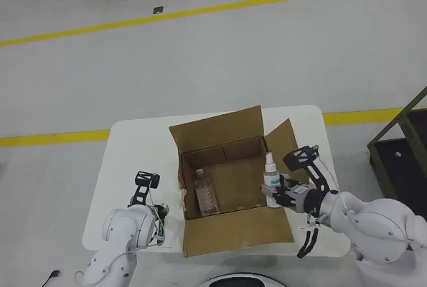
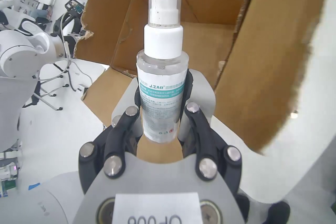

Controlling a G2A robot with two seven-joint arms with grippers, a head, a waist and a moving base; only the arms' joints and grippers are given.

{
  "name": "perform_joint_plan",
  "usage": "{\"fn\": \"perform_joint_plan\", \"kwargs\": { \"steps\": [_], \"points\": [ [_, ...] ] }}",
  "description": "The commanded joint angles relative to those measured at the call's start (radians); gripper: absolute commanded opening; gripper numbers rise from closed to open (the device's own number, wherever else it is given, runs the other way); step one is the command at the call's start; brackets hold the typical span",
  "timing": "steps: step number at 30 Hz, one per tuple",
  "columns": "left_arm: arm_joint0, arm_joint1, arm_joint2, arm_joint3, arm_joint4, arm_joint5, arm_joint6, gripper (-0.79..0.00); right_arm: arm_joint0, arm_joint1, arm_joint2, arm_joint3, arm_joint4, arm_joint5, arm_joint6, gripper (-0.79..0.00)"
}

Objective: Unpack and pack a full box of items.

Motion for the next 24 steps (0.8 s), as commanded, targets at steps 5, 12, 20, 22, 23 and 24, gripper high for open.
{"fn": "perform_joint_plan", "kwargs": {
  "steps": [5, 12, 20, 22, 23, 24],
  "points": [
    [0.0, 0.0, 0.0, 0.0, 0.0, 0.0, 0.0, 0.0, 0.035, -0.002, -0.108, 0.038, -0.182, 0.07, -0.045, -0.785],
    [0.0, 0.0, 0.0, 0.0, 0.0, 0.0, 0.0, 0.0, 0.035, -0.002, -0.108, 0.038, -0.182, 0.07, -0.045, -0.785],
    [0.0, 0.0, 0.0, 0.0, 0.0, 0.0, 0.0, 0.0, 0.032, -0.004, -0.134, 0.077, -0.179, 0.042, -0.103, -0.785],
    [0.0, 0.0, 0.0, 0.0, 0.0, 0.0, 0.0, 0.0, 0.067, -0.01, -0.187, 0.125, -0.177, 0.03, -0.126, -0.785],
    [0.0, 0.0, 0.0, 0.0, 0.0, 0.0, 0.0, 0.0, 0.095, -0.013, -0.219, 0.156, -0.195, 0.021, -0.132, -0.785],
    [0.0, 0.0, 0.0, 0.0, 0.0, 0.0, 0.0, 0.0, 0.116, -0.014, -0.244, 0.176, -0.231, 0.014, -0.133, -0.785]
  ]
}}
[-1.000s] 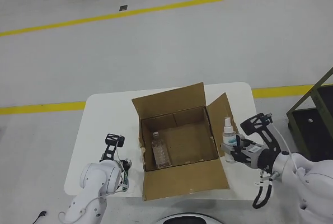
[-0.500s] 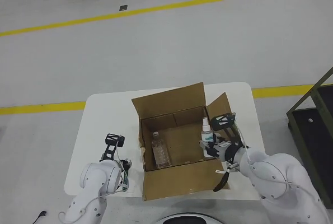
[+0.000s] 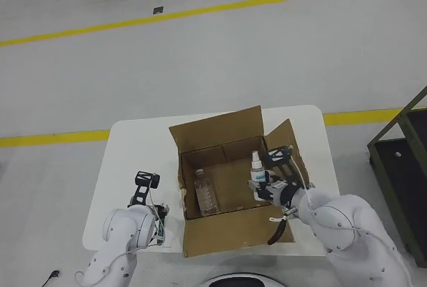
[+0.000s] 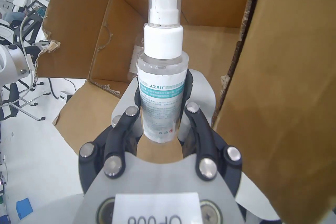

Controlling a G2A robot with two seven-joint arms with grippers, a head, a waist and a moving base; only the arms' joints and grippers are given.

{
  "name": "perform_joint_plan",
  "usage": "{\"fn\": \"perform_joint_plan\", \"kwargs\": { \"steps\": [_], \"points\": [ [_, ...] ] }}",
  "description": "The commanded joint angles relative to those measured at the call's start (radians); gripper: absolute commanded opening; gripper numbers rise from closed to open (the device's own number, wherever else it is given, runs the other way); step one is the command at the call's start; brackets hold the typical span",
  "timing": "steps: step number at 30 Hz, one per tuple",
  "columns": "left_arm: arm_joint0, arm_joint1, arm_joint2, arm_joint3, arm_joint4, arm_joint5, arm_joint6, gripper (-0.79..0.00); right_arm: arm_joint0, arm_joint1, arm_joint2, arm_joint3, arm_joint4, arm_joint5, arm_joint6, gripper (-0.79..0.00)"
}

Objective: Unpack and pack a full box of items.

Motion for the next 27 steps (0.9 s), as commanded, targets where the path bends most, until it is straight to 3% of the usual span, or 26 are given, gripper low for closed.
{"fn": "perform_joint_plan", "kwargs": {
  "steps": [1, 6, 12, 27],
  "points": [
    [0.0, 0.0, 0.0, 0.0, 0.0, 0.0, 0.0, 0.0, 0.056, -0.005, -0.084, 0.062, -0.091, -0.024, 0.005, -0.785],
    [0.0, 0.0, 0.0, 0.0, 0.0, 0.0, 0.0, 0.0, 0.203, -0.043, -0.251, 0.252, -0.05, -0.022, -0.038, -0.785],
    [0.0, 0.0, 0.0, 0.0, 0.0, 0.0, 0.0, 0.0, 0.322, -0.084, -0.375, 0.44, 0.004, -0.028, -0.058, -0.785],
    [0.0, 0.0, 0.0, 0.0, 0.0, 0.0, 0.0, 0.0, 0.442, -0.152, -0.495, 0.728, 0.075, 0.014, -0.083, -0.785]
  ]
}}
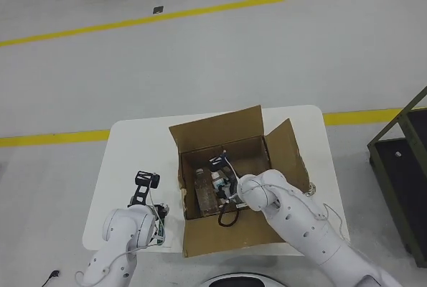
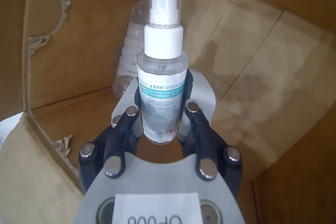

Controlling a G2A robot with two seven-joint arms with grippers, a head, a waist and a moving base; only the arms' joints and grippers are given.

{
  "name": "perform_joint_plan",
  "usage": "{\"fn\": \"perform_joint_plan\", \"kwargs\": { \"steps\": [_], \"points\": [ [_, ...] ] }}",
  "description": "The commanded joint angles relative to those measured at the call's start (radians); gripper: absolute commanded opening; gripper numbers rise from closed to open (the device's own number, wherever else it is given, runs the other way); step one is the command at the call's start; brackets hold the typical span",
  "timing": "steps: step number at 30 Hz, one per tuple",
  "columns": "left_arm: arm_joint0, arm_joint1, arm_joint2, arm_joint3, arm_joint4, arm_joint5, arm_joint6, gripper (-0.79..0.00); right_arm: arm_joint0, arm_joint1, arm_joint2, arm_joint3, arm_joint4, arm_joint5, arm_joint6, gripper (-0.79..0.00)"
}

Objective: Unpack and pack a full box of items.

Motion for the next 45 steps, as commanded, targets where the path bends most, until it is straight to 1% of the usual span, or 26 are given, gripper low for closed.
{"fn": "perform_joint_plan", "kwargs": {
  "steps": [1, 5, 11, 15, 16, 17, 18, 21, 25, 26, 27, 28, 29, 31, 33, 34, 35, 36, 38, 39, 40, 41, 42, 45],
  "points": [
    [0.0, 0.0, 0.0, 0.0, 0.0, 0.0, 0.0, 0.0, 0.011, -0.008, -0.013, 0.027, 0.005, 0.012, 0.002, -0.785],
    [0.0, 0.0, 0.0, 0.0, 0.0, 0.0, 0.0, 0.0, 0.027, -0.027, -0.035, 0.075, 0.023, 0.045, -0.009, -0.785],
    [0.0, 0.0, 0.0, 0.0, 0.0, 0.0, 0.0, 0.0, 0.044, -0.052, -0.051, 0.135, 0.043, 0.133, -0.029, -0.785],
    [0.0, 0.0, 0.0, 0.0, 0.0, 0.0, 0.0, 0.0, 0.051, -0.063, -0.056, 0.157, 0.056, 0.14, -0.036, -0.785],
    [0.0, 0.0, 0.0, 0.0, 0.0, 0.0, 0.0, 0.0, 0.052, -0.066, -0.056, 0.162, 0.06, 0.141, -0.039, -0.634],
    [0.0, 0.0, 0.0, 0.0, 0.0, 0.0, 0.0, 0.0, 0.053, -0.068, -0.056, 0.166, 0.061, 0.141, -0.041, -0.533],
    [0.0, 0.0, 0.0, 0.0, 0.0, 0.0, 0.0, 0.0, 0.054, -0.07, -0.056, 0.169, 0.063, 0.14, -0.042, -0.483],
    [0.0, 0.0, 0.0, 0.0, 0.0, 0.0, 0.0, 0.0, 0.055, -0.073, -0.054, 0.178, 0.062, 0.138, -0.045, -0.397],
    [0.0, 0.0, 0.0, 0.0, 0.0, 0.0, 0.0, 0.0, 0.053, -0.075, -0.045, 0.177, 0.057, 0.137, -0.043, -0.394],
    [0.0, 0.0, 0.0, 0.0, 0.0, 0.0, 0.0, 0.0, 0.052, -0.074, -0.042, 0.174, 0.057, 0.137, -0.041, -0.357],
    [0.0, 0.0, 0.0, 0.0, 0.0, 0.0, 0.0, 0.0, 0.05, -0.074, -0.039, 0.171, 0.054, 0.137, -0.04, -0.345],
    [0.0, 0.0, 0.0, 0.0, 0.0, 0.0, 0.0, 0.0, 0.048, -0.074, -0.036, 0.167, 0.052, 0.137, -0.039, -0.302],
    [0.0, 0.0, 0.0, 0.0, 0.0, 0.0, 0.0, 0.0, 0.046, -0.073, -0.033, 0.162, 0.05, 0.137, -0.038, -0.289],
    [0.0, 0.0, 0.0, 0.0, 0.0, 0.0, 0.0, 0.0, 0.043, -0.072, -0.024, 0.145, 0.046, 0.137, -0.036, -0.323],
    [0.0, 0.0, 0.0, 0.0, 0.0, 0.0, 0.0, 0.0, 0.038, -0.067, -0.008, 0.115, 0.037, 0.139, -0.029, -0.326],
    [0.0, 0.0, 0.0, 0.0, 0.0, 0.0, 0.0, 0.0, 0.036, -0.063, 0.005, 0.091, 0.03, 0.138, -0.023, -0.36],
    [0.0, 0.0, 0.0, 0.0, 0.0, 0.0, 0.0, 0.0, 0.031, -0.057, 0.021, 0.063, 0.021, 0.138, -0.013, -0.363],
    [0.0, 0.0, 0.0, 0.0, 0.0, 0.0, 0.0, 0.0, 0.027, -0.049, 0.042, 0.022, 0.008, 0.136, -0.002, -0.4],
    [0.0, 0.0, 0.0, 0.0, 0.0, 0.0, 0.0, 0.0, 0.007, -0.029, 0.096, -0.072, -0.031, 0.138, 0.028, -0.425],
    [0.0, 0.0, 0.0, 0.0, 0.0, 0.0, 0.0, 0.0, -0.007, -0.018, 0.131, -0.135, -0.054, 0.14, 0.041, -0.462],
    [0.0, 0.0, 0.0, 0.0, 0.0, 0.0, 0.0, 0.0, -0.028, -0.006, 0.168, -0.199, -0.081, 0.142, 0.056, -0.582],
    [0.0, 0.0, 0.0, 0.0, 0.0, 0.0, 0.0, 0.0, -0.047, 0.006, 0.211, -0.273, -0.103, 0.141, 0.069, -0.757],
    [0.0, 0.0, 0.0, 0.0, 0.0, 0.0, 0.0, 0.0, -0.071, 0.018, 0.251, -0.337, -0.126, 0.135, 0.089, -0.785],
    [0.0, 0.0, 0.0, 0.0, 0.0, 0.0, 0.0, 0.0, -0.137, 0.045, 0.368, -0.524, -0.179, 0.106, 0.136, -0.785]
  ]
}}
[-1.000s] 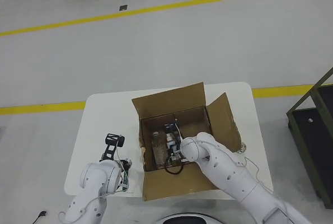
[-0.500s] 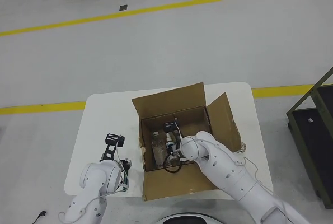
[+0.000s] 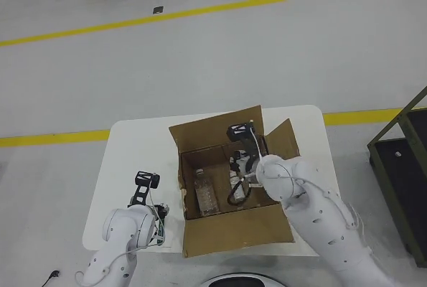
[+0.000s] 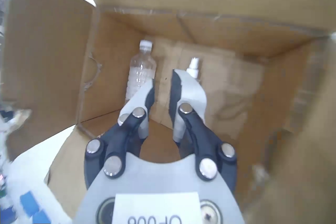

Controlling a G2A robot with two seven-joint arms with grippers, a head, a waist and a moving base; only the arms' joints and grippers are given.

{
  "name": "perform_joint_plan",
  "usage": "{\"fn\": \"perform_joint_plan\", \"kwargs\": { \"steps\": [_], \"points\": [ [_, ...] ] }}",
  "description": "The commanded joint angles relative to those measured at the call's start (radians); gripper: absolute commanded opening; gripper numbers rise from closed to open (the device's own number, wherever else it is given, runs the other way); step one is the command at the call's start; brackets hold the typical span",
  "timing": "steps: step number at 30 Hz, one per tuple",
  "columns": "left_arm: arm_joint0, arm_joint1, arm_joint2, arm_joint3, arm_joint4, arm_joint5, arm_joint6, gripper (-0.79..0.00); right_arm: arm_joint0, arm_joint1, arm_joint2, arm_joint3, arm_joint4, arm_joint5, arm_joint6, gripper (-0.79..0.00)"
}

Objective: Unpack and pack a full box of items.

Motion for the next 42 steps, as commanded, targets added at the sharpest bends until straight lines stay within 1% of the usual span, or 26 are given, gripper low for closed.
{"fn": "perform_joint_plan", "kwargs": {
  "steps": [1, 4, 7, 9, 13, 17, 18, 19, 22, 24, 29, 32, 35, 37, 39, 42],
  "points": [
    [0.0, 0.0, 0.0, 0.0, 0.0, 0.0, 0.0, 0.0, -0.041, 0.016, 0.086, -0.132, -0.035, -0.017, 0.027, -0.785],
    [0.0, 0.0, 0.0, 0.0, 0.0, 0.0, 0.0, 0.0, -0.095, 0.034, 0.182, -0.263, -0.097, -0.039, 0.068, -0.785],
    [0.0, 0.0, 0.0, 0.0, 0.0, 0.0, 0.0, 0.0, -0.148, 0.048, 0.274, -0.366, -0.147, -0.058, 0.116, -0.785],
    [0.0, 0.0, 0.0, 0.0, 0.0, 0.0, 0.0, 0.0, -0.185, 0.056, 0.343, -0.416, -0.156, -0.069, 0.139, -0.785],
    [0.0, 0.0, 0.0, 0.0, 0.0, 0.0, 0.0, 0.0, -0.262, 0.072, 0.464, -0.495, -0.245, -0.103, 0.208, -0.785],
    [0.0, 0.0, 0.0, 0.0, 0.0, 0.0, 0.0, 0.0, -0.33, 0.082, 0.557, -0.536, -0.284, -0.149, 0.268, -0.785],
    [0.0, 0.0, 0.0, 0.0, 0.0, 0.0, 0.0, 0.0, -0.354, 0.086, 0.589, -0.541, -0.295, -0.184, 0.291, -0.785],
    [0.0, 0.0, 0.0, 0.0, 0.0, 0.0, 0.0, 0.0, -0.365, 0.088, 0.603, -0.542, -0.297, -0.198, 0.299, -0.785],
    [0.0, 0.0, 0.0, 0.0, 0.0, 0.0, 0.0, 0.0, -0.424, 0.097, 0.672, -0.526, -0.293, -0.291, 0.336, -0.785],
    [0.0, 0.0, 0.0, 0.0, 0.0, 0.0, 0.0, 0.0, -0.457, 0.1, 0.711, -0.503, -0.285, -0.311, 0.357, -0.785],
    [0.0, 0.0, 0.0, 0.0, 0.0, 0.0, 0.0, 0.0, -0.527, 0.105, 0.751, -0.46, -0.263, -0.365, 0.372, -0.785],
    [0.0, 0.0, 0.0, 0.0, 0.0, 0.0, 0.0, 0.0, -0.557, 0.111, 0.736, -0.414, -0.273, -0.414, 0.372, -0.785],
    [0.0, 0.0, 0.0, 0.0, 0.0, 0.0, 0.0, 0.0, -0.558, 0.112, 0.689, -0.357, -0.251, -0.438, 0.367, -0.785],
    [0.0, 0.0, 0.0, 0.0, 0.0, 0.0, 0.0, 0.0, -0.551, 0.114, 0.645, -0.309, -0.285, -0.451, 0.371, -0.785],
    [0.0, 0.0, 0.0, 0.0, 0.0, 0.0, 0.0, 0.0, -0.527, 0.112, 0.574, -0.262, -0.302, -0.454, 0.34, -0.785],
    [0.0, 0.0, 0.0, 0.0, 0.0, 0.0, 0.0, 0.0, -0.52, 0.111, 0.558, -0.248, -0.308, -0.446, 0.335, -0.785]
  ]
}}
